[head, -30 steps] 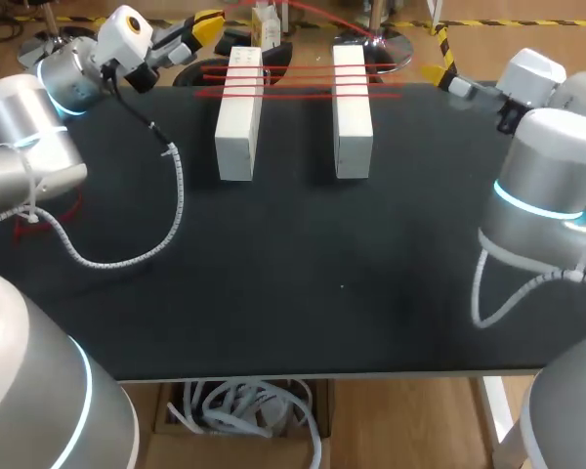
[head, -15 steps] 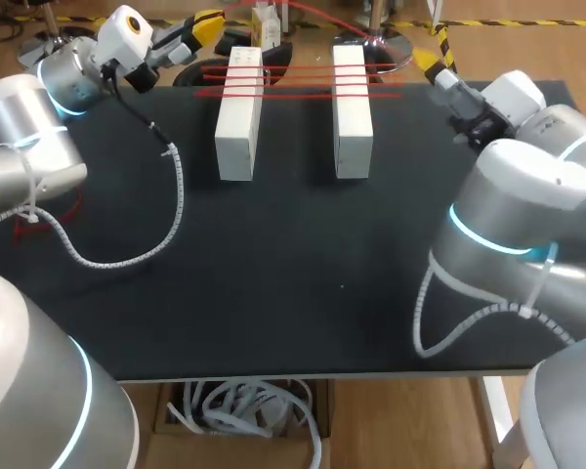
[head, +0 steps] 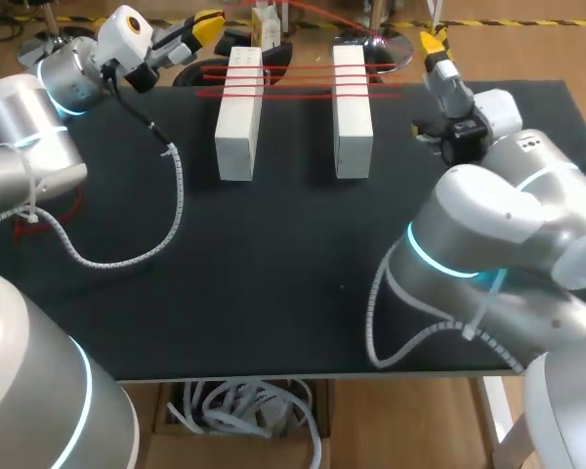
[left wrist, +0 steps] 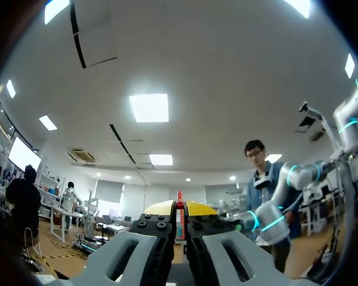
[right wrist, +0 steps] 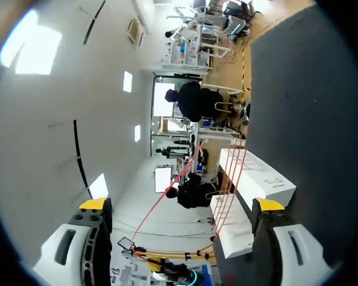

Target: Grab the tape and strap the tape.

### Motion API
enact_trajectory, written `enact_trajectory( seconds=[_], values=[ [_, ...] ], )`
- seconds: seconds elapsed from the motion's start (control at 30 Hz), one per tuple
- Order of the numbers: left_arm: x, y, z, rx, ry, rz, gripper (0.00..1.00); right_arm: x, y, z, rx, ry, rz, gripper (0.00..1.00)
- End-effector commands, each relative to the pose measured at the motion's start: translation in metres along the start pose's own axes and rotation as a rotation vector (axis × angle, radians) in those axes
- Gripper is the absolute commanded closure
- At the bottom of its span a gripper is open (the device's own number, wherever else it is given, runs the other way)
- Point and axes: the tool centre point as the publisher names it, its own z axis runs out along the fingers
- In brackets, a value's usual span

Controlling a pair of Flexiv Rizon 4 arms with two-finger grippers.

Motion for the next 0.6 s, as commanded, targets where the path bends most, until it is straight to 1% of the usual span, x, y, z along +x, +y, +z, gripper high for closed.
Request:
enact_trajectory(
  seconds=[0.03, 0.2, 0.6],
  values=[
    [-0.001, 0.001, -0.001, 0.003, 0.004, 0.000, 1.00, -0.004, -0.008, 0.002, -0.214, 0.040, 0.319, 0.00],
    [-0.001, 0.001, -0.001, 0.003, 0.004, 0.000, 1.00, -0.001, -0.017, 0.004, -0.201, 0.031, 0.331, 0.00],
    [-0.001, 0.001, -0.001, 0.003, 0.004, 0.000, 1.00, 0.002, -0.027, 0.006, -0.196, 0.018, 0.358, 0.00]
  ],
)
